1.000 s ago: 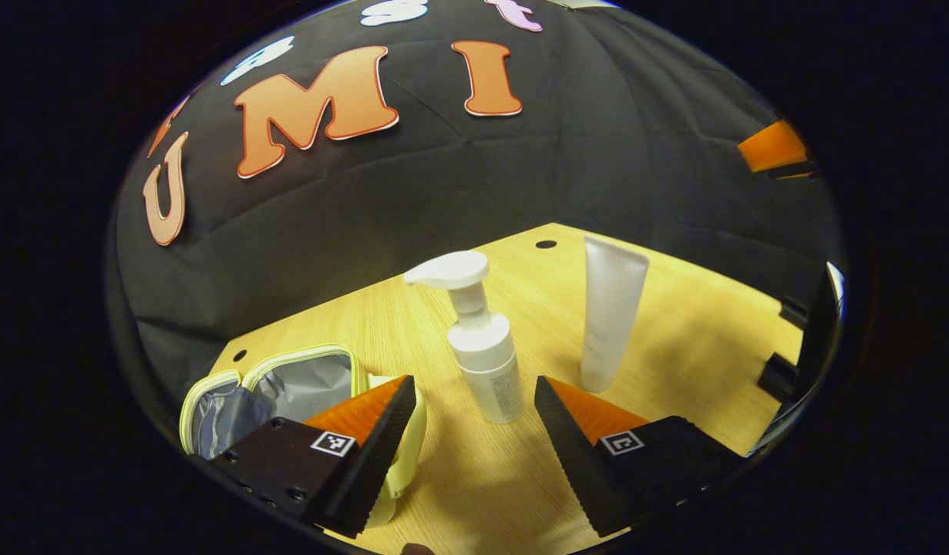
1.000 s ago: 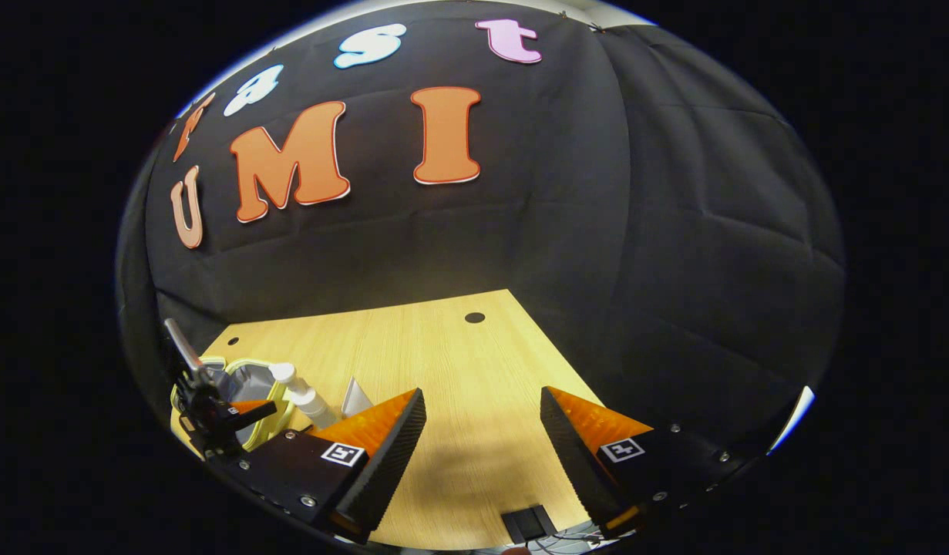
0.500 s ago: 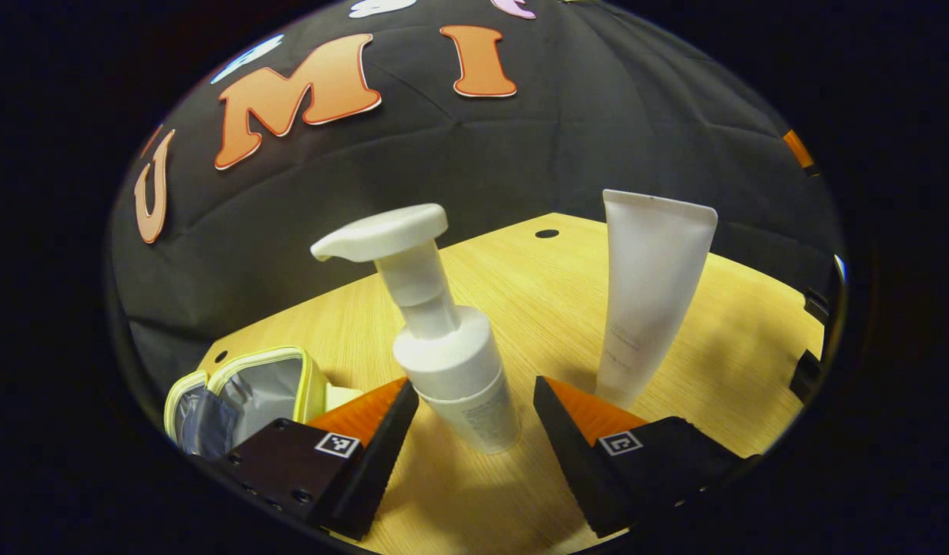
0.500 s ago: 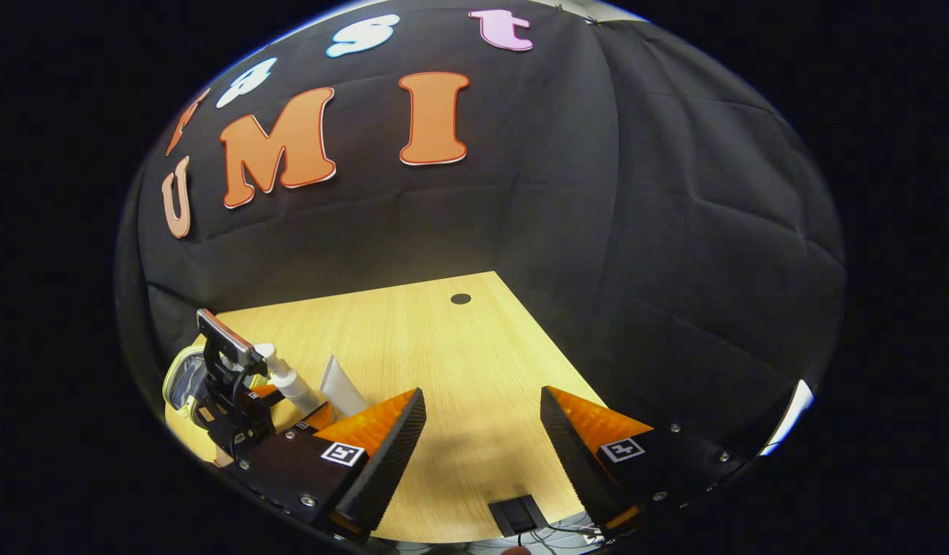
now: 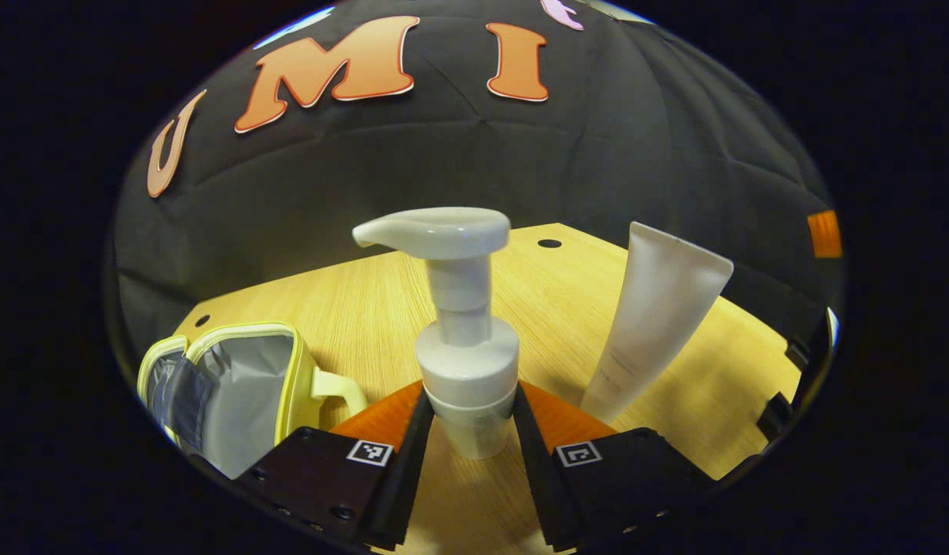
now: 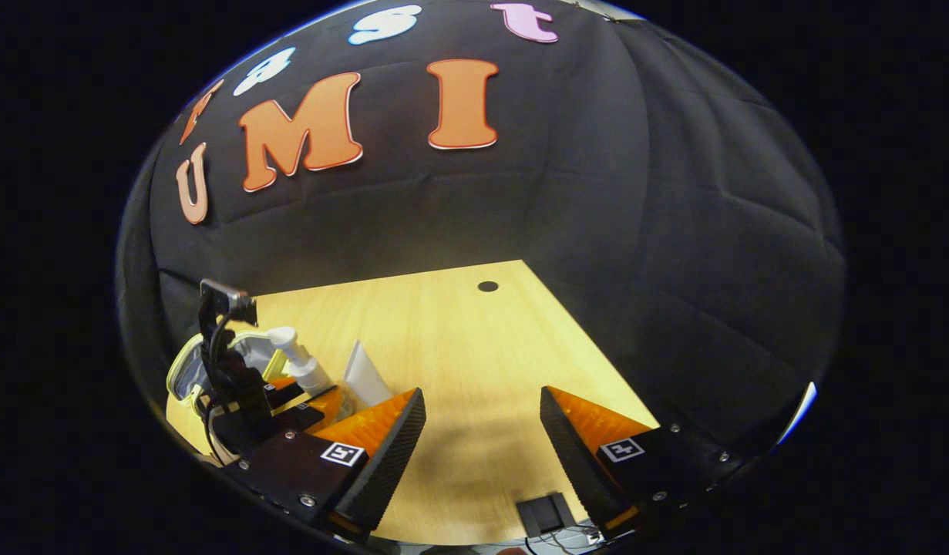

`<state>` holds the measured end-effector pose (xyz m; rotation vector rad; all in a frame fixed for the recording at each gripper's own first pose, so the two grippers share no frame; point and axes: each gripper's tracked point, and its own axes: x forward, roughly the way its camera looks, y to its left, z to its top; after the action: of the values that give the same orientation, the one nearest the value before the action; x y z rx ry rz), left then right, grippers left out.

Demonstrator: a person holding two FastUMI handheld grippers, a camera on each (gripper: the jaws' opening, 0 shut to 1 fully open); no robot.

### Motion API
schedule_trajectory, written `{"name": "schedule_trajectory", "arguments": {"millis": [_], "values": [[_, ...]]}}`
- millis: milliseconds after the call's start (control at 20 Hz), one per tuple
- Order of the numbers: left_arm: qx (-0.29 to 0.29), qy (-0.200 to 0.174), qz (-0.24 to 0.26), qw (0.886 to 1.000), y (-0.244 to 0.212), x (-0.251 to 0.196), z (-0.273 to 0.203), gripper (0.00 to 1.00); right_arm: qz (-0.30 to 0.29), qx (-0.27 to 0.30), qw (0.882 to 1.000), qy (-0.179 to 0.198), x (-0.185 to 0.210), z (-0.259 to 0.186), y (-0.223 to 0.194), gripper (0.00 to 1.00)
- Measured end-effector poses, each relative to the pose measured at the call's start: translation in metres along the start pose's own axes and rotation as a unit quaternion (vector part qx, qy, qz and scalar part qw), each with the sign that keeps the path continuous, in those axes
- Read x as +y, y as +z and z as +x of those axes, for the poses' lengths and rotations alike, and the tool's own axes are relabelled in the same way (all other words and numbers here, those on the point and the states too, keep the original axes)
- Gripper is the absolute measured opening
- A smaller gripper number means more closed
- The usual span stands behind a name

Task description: First open the suitcase, pack the skin care products into it, and then close the suitcase.

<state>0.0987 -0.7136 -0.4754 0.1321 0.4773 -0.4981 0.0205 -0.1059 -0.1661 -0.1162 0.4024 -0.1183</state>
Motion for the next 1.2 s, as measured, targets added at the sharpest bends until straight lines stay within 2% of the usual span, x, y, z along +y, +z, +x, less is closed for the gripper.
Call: {"name": "schedule_trajectory", "arguments": {"millis": [200, 450, 650, 800, 1100, 1200], "values": [[0.010, -0.014, -0.034, 0.999, 0.019, 0.009, -0.032, 0.60, -0.046, 0.018, 0.998, 0.044, 0.044, 0.018, -0.026, 0.95], [0.010, 0.003, -0.039, 0.999, 0.045, 0.048, -0.079, 0.60, -0.037, 0.059, 0.993, 0.091, 0.097, 0.052, -0.066, 0.96], [0.020, 0.017, -0.073, 0.997, 0.054, 0.086, -0.109, 0.60, -0.060, 0.070, 0.993, 0.073, 0.107, 0.096, -0.078, 0.96], [0.026, 0.042, -0.072, 0.996, 0.052, 0.119, -0.125, 0.59, -0.060, 0.085, 0.992, 0.065, 0.107, 0.115, -0.088, 0.96], [0.044, 0.065, -0.089, 0.993, 0.039, 0.159, -0.141, 0.60, -0.053, 0.090, 0.993, 0.060, 0.107, 0.130, -0.092, 0.72], [0.047, 0.069, -0.087, 0.993, 0.035, 0.167, -0.142, 0.60, -0.049, 0.097, 0.992, 0.062, 0.109, 0.131, -0.094, 0.59]]}}
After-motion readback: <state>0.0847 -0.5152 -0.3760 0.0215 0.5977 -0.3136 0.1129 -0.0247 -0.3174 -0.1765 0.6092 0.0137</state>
